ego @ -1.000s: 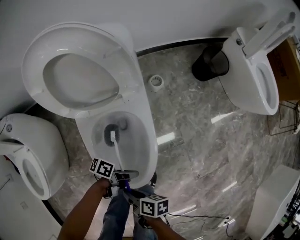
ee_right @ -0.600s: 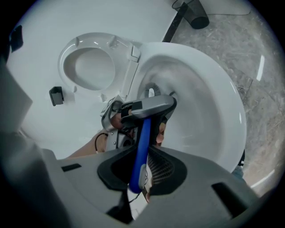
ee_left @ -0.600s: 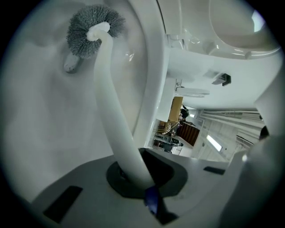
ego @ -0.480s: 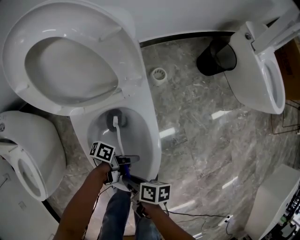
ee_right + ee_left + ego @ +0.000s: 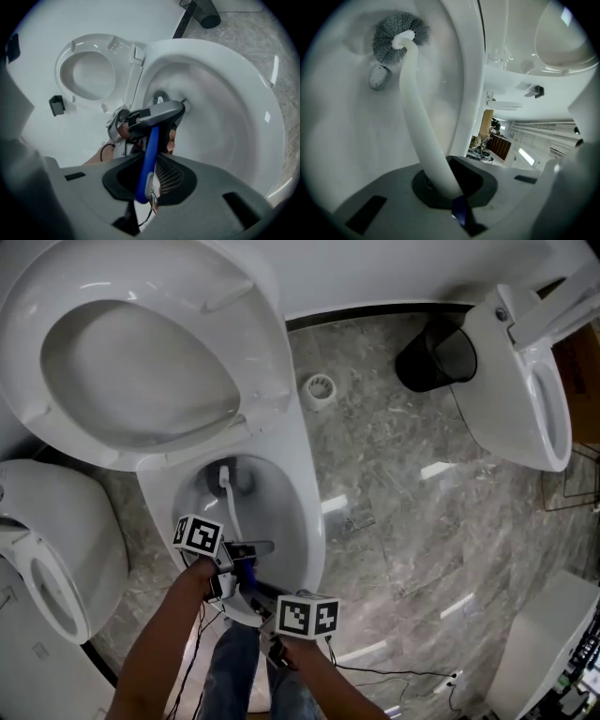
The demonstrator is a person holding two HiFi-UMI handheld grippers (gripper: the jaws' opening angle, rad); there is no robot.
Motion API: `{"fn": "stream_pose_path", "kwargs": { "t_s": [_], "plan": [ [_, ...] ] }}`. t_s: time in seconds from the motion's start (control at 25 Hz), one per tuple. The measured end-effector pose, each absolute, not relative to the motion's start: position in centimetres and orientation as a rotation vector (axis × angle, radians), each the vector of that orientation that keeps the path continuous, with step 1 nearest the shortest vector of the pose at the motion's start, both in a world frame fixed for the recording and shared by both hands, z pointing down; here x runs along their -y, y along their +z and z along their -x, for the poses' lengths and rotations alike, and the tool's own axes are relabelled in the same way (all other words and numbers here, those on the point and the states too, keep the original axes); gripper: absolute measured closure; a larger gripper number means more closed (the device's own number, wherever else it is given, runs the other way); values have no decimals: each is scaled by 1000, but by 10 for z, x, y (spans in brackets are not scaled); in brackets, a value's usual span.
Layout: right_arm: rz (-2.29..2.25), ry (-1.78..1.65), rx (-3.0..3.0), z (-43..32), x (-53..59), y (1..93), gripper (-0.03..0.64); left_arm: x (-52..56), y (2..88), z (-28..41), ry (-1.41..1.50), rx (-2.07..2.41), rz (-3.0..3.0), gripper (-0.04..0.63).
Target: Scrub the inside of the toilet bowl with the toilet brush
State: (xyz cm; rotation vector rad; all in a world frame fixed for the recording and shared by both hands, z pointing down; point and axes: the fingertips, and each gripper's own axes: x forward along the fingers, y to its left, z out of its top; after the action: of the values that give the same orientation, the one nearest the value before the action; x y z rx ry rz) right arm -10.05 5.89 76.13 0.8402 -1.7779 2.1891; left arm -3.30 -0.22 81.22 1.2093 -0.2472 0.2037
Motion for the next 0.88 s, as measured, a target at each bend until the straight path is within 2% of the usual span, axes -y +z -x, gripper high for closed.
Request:
{"fn": "stream_pose_path", "kwargs": {
  "t_s": [0.88],
  "plan": [
    [-652, 2173, 1748, 141, -74, 743, 554, 4, 798, 84, 38, 461, -1063, 595]
  ]
}}
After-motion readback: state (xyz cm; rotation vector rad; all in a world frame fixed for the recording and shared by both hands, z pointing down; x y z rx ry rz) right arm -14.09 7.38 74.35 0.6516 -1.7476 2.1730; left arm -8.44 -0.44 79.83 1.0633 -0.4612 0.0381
